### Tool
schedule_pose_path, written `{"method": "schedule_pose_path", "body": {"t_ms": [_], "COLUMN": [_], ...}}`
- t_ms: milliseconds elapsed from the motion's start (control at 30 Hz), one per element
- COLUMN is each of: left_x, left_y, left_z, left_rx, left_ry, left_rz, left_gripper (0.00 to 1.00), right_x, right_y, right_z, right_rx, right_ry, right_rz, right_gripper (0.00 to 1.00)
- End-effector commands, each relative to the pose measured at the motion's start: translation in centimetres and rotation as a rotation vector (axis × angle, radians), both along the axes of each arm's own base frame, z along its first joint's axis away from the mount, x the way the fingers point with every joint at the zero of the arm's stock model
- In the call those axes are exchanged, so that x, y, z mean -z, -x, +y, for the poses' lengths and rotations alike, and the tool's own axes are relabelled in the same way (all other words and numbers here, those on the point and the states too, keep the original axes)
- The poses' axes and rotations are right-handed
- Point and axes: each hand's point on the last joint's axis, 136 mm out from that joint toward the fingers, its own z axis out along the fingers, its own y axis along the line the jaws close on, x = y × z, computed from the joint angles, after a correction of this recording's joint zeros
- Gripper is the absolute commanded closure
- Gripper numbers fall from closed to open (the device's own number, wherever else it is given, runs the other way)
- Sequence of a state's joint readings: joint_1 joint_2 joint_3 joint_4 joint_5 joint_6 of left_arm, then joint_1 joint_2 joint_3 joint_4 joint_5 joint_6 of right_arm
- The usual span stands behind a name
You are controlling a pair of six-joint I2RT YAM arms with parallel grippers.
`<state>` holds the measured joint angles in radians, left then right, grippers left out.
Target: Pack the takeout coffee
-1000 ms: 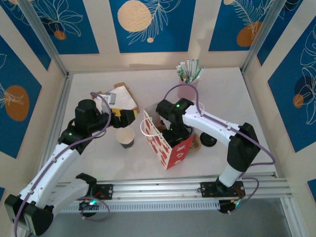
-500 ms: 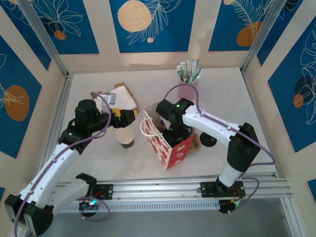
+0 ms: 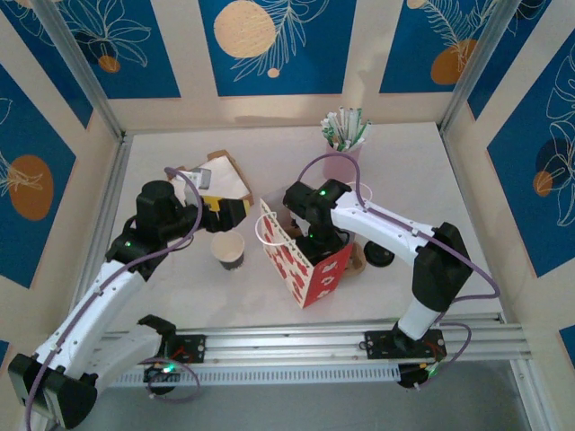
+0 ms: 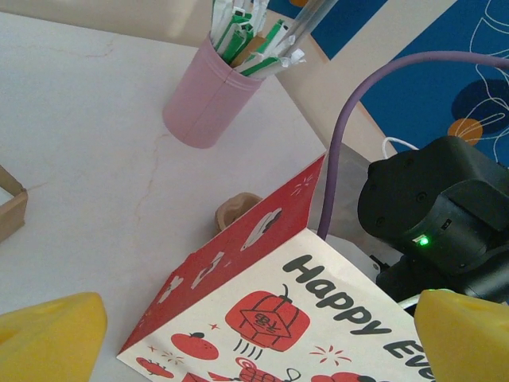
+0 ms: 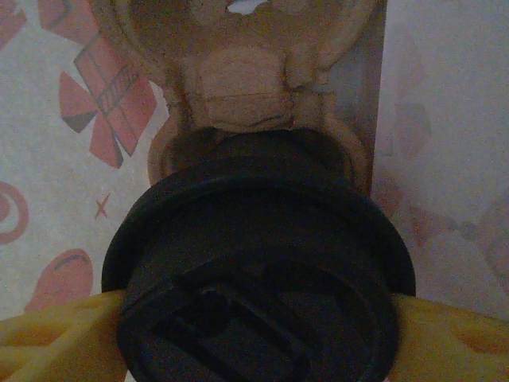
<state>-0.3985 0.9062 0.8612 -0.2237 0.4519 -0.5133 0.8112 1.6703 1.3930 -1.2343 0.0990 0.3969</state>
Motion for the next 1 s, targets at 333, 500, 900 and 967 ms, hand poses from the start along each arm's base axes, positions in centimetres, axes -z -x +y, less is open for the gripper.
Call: {"method": "schedule_pose_path", "body": {"t_ms": [333, 500, 900, 967], "left_x": [-1.3, -1.3, -1.4, -1.3], "left_y": [0.0, -0.1, -0.1, -0.2], "left_z": [-0.5, -0.5, -0.7, -0.7], "left_rx": [0.017, 0.017, 0.021, 0.021], "left_ry": [0.000, 0.000, 0.000, -0.001], "left_rz": [-0.055, -0.056, -0.057, -0.055], "left_gripper": [0.01, 0.01, 0.01, 0.01], "right_x": [2.9, 2.8, 2.1, 2.0], "right_y": [0.4, 0.4, 0.2, 0.2], "right_z": [0.1, 0.1, 0.3, 0.3], "right_rx": [-0.003, -0.004, -0.008, -0.008], "right_ry": [0.039, 0.037, 0.026, 0.025], "right_rz": [0.052, 0.050, 0.041, 0.040], "right_gripper": [0.20, 0.20, 0.20, 0.20]}}
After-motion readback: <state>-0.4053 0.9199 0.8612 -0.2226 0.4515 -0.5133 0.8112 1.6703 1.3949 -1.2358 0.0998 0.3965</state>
